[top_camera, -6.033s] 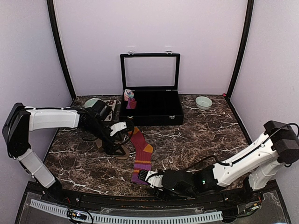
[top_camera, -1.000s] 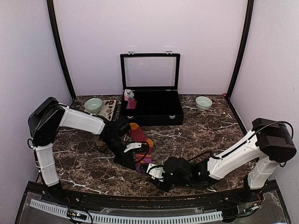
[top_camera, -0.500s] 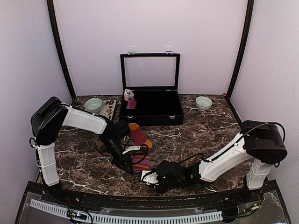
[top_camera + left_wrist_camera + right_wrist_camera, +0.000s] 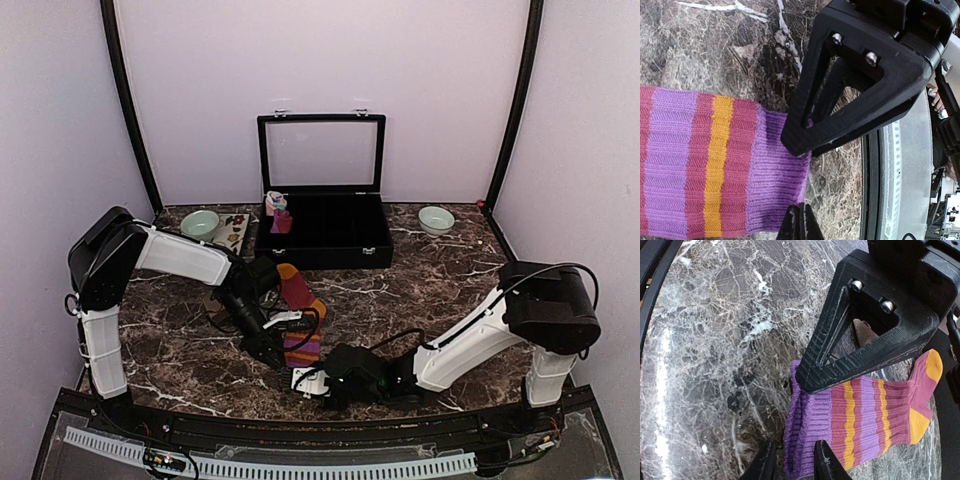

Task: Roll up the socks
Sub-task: Roll the sock at the center of the board.

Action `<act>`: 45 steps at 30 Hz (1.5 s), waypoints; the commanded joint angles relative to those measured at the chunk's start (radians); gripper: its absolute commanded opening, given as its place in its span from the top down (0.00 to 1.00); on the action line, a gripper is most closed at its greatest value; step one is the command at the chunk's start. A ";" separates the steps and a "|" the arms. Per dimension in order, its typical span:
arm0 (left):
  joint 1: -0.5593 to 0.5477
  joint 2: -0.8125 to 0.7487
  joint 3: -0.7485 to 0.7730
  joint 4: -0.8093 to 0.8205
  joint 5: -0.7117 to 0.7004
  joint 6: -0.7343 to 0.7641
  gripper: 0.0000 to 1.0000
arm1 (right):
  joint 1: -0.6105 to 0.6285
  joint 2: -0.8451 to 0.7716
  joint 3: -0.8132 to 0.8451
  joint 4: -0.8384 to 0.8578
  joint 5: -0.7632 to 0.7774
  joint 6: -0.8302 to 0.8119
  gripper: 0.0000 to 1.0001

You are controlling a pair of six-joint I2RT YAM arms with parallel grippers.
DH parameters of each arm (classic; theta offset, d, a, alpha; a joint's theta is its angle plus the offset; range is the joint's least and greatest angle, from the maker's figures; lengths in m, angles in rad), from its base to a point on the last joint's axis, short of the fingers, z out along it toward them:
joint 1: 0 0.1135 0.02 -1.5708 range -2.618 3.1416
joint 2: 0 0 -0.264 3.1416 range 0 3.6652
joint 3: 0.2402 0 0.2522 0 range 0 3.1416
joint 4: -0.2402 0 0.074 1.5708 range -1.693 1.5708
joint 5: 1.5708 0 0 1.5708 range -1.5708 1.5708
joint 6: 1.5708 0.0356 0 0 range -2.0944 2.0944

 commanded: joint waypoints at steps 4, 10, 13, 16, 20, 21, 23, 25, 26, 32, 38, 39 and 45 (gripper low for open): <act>0.001 0.002 0.017 -0.047 0.017 0.024 1.00 | -0.009 0.049 0.017 0.008 0.020 0.005 0.87; 0.000 -0.022 0.010 -0.019 -0.020 0.012 0.92 | -0.023 0.039 0.009 -0.006 -0.007 0.078 1.00; 0.001 -0.053 -0.009 0.019 -0.046 -0.002 0.70 | -0.033 0.026 -0.004 0.000 -0.036 0.137 1.00; 0.000 -0.117 -0.046 0.060 -0.096 -0.010 0.33 | -0.039 0.009 -0.002 -0.024 -0.079 0.189 1.00; 0.000 -0.236 -0.122 0.131 -0.189 -0.005 0.19 | -0.056 -0.013 0.005 -0.064 -0.139 0.256 1.00; 0.000 -0.268 -0.152 0.148 -0.208 -0.003 0.19 | -0.066 -0.021 0.004 -0.068 -0.168 0.285 1.00; 0.001 -0.333 -0.201 0.177 -0.243 0.014 0.18 | -0.085 -0.036 -0.001 -0.072 -0.213 0.331 1.00; 0.000 -0.396 -0.252 0.211 -0.279 0.030 0.17 | -0.104 -0.054 -0.011 -0.074 -0.273 0.372 1.00; 0.001 -0.424 -0.274 0.223 -0.293 0.044 0.17 | -0.113 -0.059 -0.011 -0.077 -0.301 0.391 1.00; -0.003 -0.500 -0.331 0.241 -0.298 0.048 0.19 | -0.182 -0.044 0.015 -0.135 -0.478 0.496 1.00; -0.084 -0.480 -0.335 0.264 -0.304 0.020 0.27 | -0.226 -0.001 0.044 -0.177 -0.578 0.571 1.00; -0.107 -0.467 -0.326 0.264 -0.319 0.014 0.29 | -0.232 0.005 0.048 -0.185 -0.589 0.587 1.00; -0.173 -0.437 -0.310 0.343 -0.351 -0.024 0.43 | -0.271 0.032 0.072 -0.219 -0.656 0.643 1.00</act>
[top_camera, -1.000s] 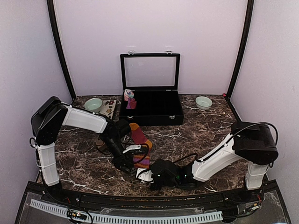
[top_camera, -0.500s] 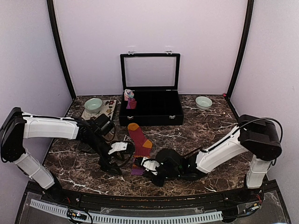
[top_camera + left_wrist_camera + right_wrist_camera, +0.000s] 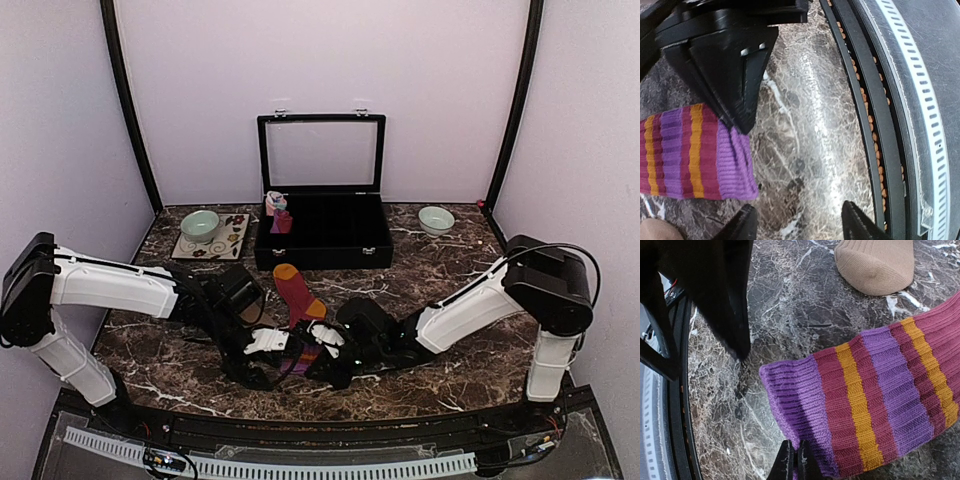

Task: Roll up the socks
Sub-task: Roll the sock at the center of the board.

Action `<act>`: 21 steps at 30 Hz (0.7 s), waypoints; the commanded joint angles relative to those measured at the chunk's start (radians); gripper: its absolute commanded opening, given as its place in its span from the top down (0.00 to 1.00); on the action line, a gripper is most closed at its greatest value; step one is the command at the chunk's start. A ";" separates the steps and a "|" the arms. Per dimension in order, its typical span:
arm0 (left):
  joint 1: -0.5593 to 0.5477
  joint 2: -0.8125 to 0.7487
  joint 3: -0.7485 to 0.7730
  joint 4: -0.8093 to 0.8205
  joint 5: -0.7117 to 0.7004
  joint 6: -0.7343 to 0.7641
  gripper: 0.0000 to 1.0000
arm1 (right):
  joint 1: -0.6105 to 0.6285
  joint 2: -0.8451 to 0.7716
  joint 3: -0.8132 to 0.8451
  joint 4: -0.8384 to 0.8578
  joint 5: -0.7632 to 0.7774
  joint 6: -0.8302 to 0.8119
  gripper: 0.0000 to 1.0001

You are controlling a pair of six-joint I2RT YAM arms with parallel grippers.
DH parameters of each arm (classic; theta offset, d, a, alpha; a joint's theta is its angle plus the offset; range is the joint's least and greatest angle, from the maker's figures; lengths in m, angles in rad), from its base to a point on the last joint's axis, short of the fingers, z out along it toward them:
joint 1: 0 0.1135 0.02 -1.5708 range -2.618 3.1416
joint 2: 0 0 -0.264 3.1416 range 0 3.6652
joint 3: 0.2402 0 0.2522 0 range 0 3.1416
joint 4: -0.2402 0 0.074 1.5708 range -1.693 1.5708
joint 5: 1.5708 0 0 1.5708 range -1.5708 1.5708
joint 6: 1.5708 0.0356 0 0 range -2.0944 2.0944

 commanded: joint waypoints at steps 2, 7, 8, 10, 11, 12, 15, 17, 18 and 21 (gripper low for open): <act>-0.024 0.010 0.020 0.084 -0.034 -0.031 0.48 | -0.032 0.056 0.037 -0.089 -0.101 0.076 1.00; -0.040 0.005 0.001 0.164 -0.105 -0.015 0.59 | -0.063 0.086 0.055 -0.098 -0.186 0.107 1.00; -0.041 0.009 0.001 0.172 -0.110 -0.011 0.62 | -0.071 0.092 0.058 -0.103 -0.202 0.114 1.00; -0.042 0.020 0.003 0.180 -0.112 -0.005 0.67 | -0.085 0.105 0.064 -0.105 -0.237 0.129 1.00; -0.043 0.027 0.003 0.181 -0.110 0.001 0.69 | -0.090 0.110 0.064 -0.104 -0.247 0.138 1.00; -0.043 0.031 0.000 0.184 -0.111 0.006 0.71 | -0.094 0.113 0.064 -0.103 -0.257 0.148 1.00; -0.044 0.048 -0.011 0.194 -0.122 0.033 0.71 | -0.103 0.115 0.061 -0.094 -0.276 0.168 1.00; -0.044 0.058 -0.016 0.202 -0.130 0.038 0.70 | -0.104 0.112 0.052 -0.076 -0.287 0.178 1.00; -0.044 0.062 -0.018 0.206 -0.133 0.037 0.70 | -0.106 0.113 0.050 -0.074 -0.288 0.183 1.00; -0.044 0.071 -0.022 0.223 -0.133 0.028 0.67 | -0.109 0.121 0.048 -0.068 -0.302 0.198 1.00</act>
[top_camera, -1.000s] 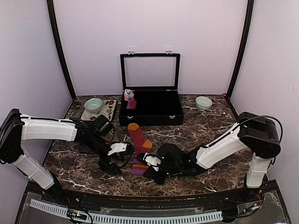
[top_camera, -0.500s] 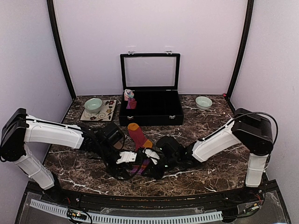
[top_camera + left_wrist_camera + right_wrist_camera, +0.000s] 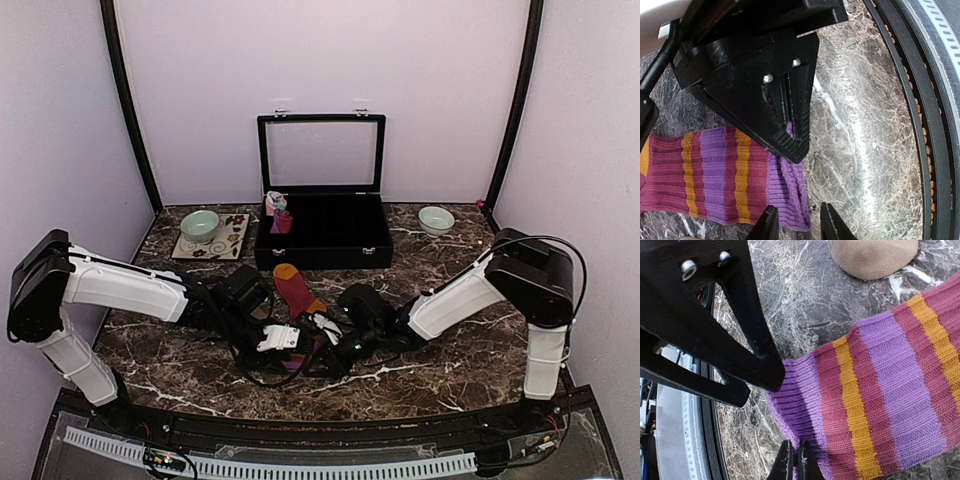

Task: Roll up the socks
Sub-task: Roll the sock at the center of the board.

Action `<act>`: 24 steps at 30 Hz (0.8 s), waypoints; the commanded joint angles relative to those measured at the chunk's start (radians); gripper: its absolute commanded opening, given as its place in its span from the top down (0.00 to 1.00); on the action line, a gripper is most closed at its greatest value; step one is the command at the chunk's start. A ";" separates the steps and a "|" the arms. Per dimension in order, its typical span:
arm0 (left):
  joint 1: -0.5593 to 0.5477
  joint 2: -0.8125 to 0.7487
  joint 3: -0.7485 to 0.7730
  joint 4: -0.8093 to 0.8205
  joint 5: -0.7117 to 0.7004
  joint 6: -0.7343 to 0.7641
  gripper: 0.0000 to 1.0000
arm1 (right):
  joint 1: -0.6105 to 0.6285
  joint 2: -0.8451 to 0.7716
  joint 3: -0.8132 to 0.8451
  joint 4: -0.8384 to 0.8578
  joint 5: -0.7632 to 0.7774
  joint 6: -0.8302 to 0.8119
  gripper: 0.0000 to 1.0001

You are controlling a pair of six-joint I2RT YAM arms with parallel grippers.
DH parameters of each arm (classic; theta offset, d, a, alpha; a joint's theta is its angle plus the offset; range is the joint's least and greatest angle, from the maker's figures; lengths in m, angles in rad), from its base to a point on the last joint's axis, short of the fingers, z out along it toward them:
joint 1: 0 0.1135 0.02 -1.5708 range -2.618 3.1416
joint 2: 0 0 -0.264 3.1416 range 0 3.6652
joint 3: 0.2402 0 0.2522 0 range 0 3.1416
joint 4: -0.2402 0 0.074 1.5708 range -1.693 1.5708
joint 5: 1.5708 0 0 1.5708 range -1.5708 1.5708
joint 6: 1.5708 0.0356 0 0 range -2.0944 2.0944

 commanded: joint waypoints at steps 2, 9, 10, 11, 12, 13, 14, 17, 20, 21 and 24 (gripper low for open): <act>-0.007 0.019 -0.018 0.042 -0.013 0.006 0.66 | -0.010 0.043 -0.020 -0.048 -0.022 0.038 1.00; -0.006 0.049 -0.023 0.077 -0.028 -0.003 0.71 | -0.011 0.043 -0.021 -0.053 -0.014 0.035 1.00; -0.007 0.050 -0.023 0.080 -0.025 -0.006 0.72 | -0.011 0.043 -0.020 -0.052 -0.013 0.035 1.00; -0.006 0.051 -0.023 0.080 -0.024 -0.008 0.75 | -0.011 0.044 -0.021 -0.052 -0.011 0.035 1.00; -0.006 0.054 -0.023 0.080 -0.027 -0.008 0.81 | -0.011 0.044 -0.021 -0.051 -0.011 0.034 1.00; -0.006 0.057 -0.021 0.081 -0.032 -0.010 0.87 | -0.011 0.044 -0.021 -0.052 -0.011 0.034 1.00; -0.006 0.061 -0.020 0.081 -0.034 -0.010 0.92 | -0.012 0.044 -0.021 -0.053 -0.012 0.033 1.00; -0.006 0.070 -0.017 0.069 -0.034 -0.015 1.00 | -0.012 0.042 -0.023 -0.051 -0.002 0.029 1.00; -0.005 0.083 -0.002 0.034 -0.007 -0.028 1.00 | -0.012 0.023 -0.041 -0.033 0.048 0.021 0.91; -0.005 0.086 0.003 0.021 0.006 -0.031 1.00 | -0.011 0.000 -0.052 -0.022 0.072 0.016 0.87; -0.003 0.095 0.017 -0.010 0.036 -0.037 1.00 | -0.006 -0.071 -0.112 0.044 0.144 -0.012 0.74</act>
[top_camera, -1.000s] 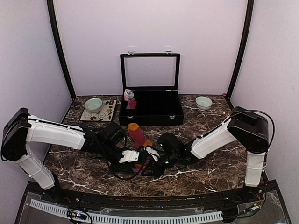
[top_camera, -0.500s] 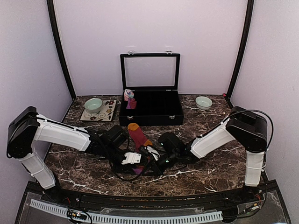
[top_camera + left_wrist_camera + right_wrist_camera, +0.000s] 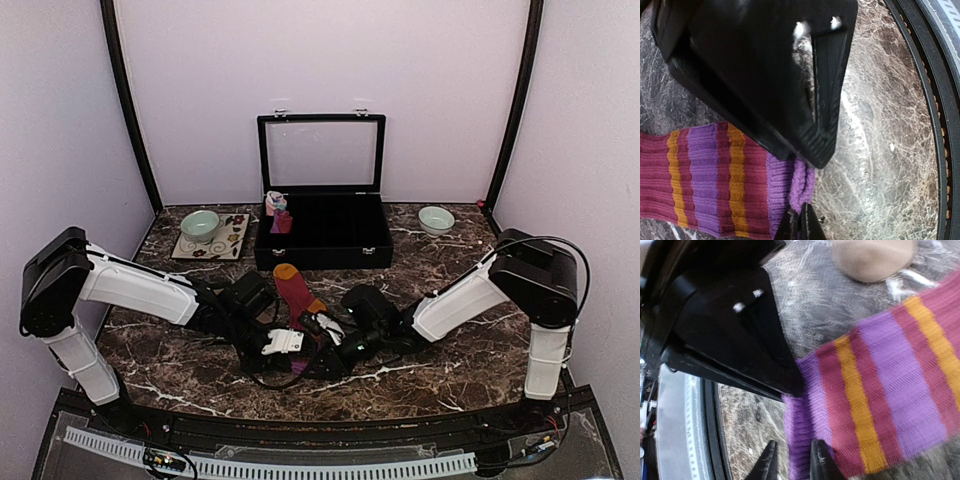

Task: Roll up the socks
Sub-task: Roll the sock at the center of the board.

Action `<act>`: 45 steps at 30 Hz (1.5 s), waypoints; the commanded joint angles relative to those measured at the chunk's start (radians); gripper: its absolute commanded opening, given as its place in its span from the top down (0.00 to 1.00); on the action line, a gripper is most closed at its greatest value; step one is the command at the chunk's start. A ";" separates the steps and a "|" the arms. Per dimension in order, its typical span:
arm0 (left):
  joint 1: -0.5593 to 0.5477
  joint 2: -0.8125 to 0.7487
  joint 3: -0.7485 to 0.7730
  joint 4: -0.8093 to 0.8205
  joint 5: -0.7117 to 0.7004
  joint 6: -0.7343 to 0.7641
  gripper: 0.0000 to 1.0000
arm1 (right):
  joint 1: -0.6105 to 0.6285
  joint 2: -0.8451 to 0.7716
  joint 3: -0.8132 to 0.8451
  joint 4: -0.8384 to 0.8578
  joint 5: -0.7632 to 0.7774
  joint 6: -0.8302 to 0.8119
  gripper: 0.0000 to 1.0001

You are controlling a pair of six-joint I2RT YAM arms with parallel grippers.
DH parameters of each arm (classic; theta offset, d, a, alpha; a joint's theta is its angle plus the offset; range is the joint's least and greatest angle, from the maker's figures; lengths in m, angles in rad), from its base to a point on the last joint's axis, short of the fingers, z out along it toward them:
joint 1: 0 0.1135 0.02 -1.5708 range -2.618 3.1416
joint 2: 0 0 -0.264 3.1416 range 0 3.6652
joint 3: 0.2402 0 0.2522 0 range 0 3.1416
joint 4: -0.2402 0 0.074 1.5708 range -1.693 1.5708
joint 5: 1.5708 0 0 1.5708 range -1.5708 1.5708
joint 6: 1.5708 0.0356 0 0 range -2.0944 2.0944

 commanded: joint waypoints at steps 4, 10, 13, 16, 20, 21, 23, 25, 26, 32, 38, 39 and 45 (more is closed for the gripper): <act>0.010 0.050 0.065 -0.135 0.094 -0.027 1.00 | 0.025 -0.145 -0.167 0.090 0.229 -0.114 0.71; 0.069 0.125 0.152 -0.221 0.183 -0.055 1.00 | 0.113 -0.231 -0.261 0.157 0.408 -0.251 0.69; 0.105 0.168 0.199 -0.272 0.240 -0.059 1.00 | 0.142 -0.256 -0.262 0.124 0.474 -0.298 0.68; 0.130 0.212 0.253 -0.349 0.314 -0.062 1.00 | 0.181 -0.284 -0.253 0.093 0.538 -0.356 0.68; 0.145 0.247 0.300 -0.407 0.404 -0.067 1.00 | 0.222 -0.307 -0.224 0.056 0.603 -0.428 0.68; 0.147 0.251 0.305 -0.418 0.421 -0.070 1.00 | 0.230 -0.311 -0.220 0.056 0.615 -0.441 0.68; 0.154 0.255 0.311 -0.434 0.454 -0.074 1.00 | 0.250 -0.316 -0.214 0.055 0.645 -0.471 0.68; 0.162 0.264 0.317 -0.451 0.480 -0.075 1.00 | 0.279 -0.318 -0.211 0.046 0.704 -0.493 0.68; 0.163 0.271 0.322 -0.464 0.488 -0.071 1.00 | 0.292 -0.319 -0.214 0.047 0.730 -0.503 0.68; 0.171 0.332 0.367 -0.530 0.518 -0.062 1.00 | 0.363 -0.273 -0.180 0.003 0.822 -0.598 0.68; 0.172 0.364 0.400 -0.540 0.503 -0.084 1.00 | 0.368 -0.236 -0.129 0.019 0.831 -0.650 0.71; 0.172 0.366 0.399 -0.540 0.501 -0.084 1.00 | 0.368 -0.228 -0.122 0.024 0.830 -0.662 0.72; 0.182 0.373 0.395 -0.541 0.494 -0.088 1.00 | 0.365 -0.162 -0.093 0.038 0.815 -0.724 0.74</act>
